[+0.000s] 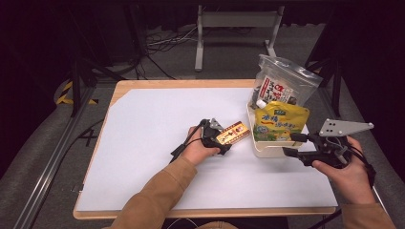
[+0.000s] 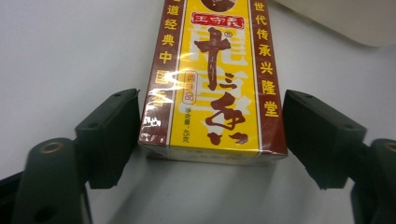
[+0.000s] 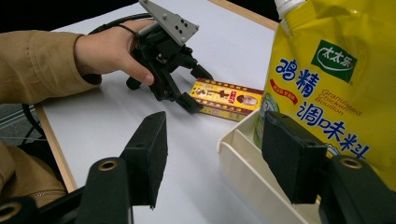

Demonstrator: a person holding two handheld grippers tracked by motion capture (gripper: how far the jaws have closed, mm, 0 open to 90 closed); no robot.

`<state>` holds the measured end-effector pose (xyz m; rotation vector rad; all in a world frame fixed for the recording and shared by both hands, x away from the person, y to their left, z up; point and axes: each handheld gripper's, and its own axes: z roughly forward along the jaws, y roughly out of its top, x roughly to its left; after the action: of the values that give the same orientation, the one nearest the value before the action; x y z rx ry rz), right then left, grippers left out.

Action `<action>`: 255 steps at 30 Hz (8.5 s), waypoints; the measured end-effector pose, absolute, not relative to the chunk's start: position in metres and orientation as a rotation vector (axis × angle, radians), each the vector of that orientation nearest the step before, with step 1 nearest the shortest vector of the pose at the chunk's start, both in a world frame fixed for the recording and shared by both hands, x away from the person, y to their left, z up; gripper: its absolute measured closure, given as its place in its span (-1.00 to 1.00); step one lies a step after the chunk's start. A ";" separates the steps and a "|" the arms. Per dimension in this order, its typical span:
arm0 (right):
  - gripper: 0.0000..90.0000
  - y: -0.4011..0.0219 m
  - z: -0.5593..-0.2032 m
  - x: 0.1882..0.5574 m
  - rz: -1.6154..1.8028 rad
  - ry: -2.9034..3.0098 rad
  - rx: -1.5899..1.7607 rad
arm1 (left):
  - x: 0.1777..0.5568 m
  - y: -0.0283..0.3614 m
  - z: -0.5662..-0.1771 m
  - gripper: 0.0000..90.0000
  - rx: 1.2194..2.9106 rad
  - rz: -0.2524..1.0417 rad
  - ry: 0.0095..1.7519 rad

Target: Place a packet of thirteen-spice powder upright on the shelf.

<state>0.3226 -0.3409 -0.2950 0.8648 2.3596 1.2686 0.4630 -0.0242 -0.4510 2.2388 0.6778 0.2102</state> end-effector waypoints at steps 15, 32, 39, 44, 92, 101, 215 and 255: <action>-0.07 -0.337 -0.296 0.325 1.275 2.368 0.861 | 0.455 -0.017 -0.444 -0.28 2.259 0.271 0.638; -0.02 -0.316 -0.293 0.337 1.285 2.400 0.837 | 0.411 0.032 -0.406 -0.28 2.098 0.319 0.600; -0.02 -0.307 -0.288 0.339 1.283 2.407 0.820 | 0.388 0.054 -0.391 -0.28 2.009 0.346 0.568; -0.02 -0.303 -0.285 0.338 1.297 2.402 0.818 | 0.373 0.077 -0.385 -0.28 1.929 0.360 0.544; -0.06 -0.224 -0.279 0.382 1.258 2.543 1.050 | 0.330 0.074 -0.414 -0.28 1.803 0.444 0.438; -0.06 -0.220 -0.286 0.388 1.226 2.574 1.153 | 0.324 0.069 -0.415 -0.28 1.808 0.460 0.401; 0.53 -0.287 -0.206 0.400 0.763 2.667 0.398 | 0.336 0.183 -0.410 -0.53 1.870 0.466 0.787; 0.53 -0.295 -0.239 0.415 0.618 2.841 0.190 | 0.337 0.188 -0.410 -0.54 1.917 0.482 0.808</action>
<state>0.4147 -0.2949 -0.2389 0.1895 2.8410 0.6184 0.3367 0.1883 -0.4098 1.9170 0.8082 0.4817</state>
